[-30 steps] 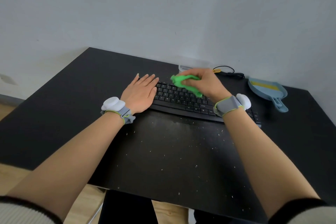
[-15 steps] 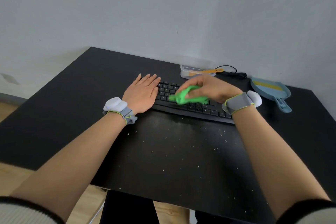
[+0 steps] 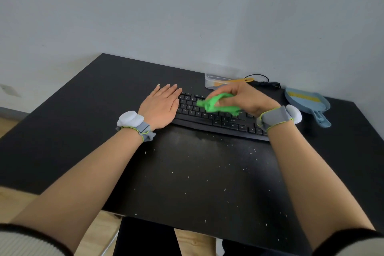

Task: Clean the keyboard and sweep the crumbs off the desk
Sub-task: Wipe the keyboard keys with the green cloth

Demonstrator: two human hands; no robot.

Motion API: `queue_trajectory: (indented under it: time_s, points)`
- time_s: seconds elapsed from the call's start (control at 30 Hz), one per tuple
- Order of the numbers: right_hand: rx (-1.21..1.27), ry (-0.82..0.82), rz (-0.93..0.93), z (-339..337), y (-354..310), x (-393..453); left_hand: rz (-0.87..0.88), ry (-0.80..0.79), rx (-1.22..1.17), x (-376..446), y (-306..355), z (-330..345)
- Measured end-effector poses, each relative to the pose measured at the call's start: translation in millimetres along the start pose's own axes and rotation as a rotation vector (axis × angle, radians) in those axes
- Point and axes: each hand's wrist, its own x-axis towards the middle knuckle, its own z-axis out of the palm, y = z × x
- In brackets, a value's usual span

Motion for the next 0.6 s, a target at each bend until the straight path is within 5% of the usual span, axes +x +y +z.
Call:
queue_trajectory:
  time_s: [0.07,0.13,0.23,0.33,0.4,0.6]
  points:
    - [0.006,0.309,-0.021,2,14,12,-0.001,-0.005,0.003,0,0,0]
    - [-0.115,0.427,-0.005,12,30,20,-0.004,-0.007,-0.003,-1,1,0]
    - [-0.176,0.233,-0.012,23,34,11,-0.005,-0.011,0.001,0,1,-1]
    - [-0.159,-0.218,0.075,4,17,-8,0.002,-0.022,0.010,-1,1,-1]
    - [-0.104,-0.274,0.094,-9,10,-18,0.004,-0.042,0.028,1,3,-4]
    - [-0.043,0.186,0.033,-16,20,-23,-0.001,-0.100,0.162,11,22,-21]
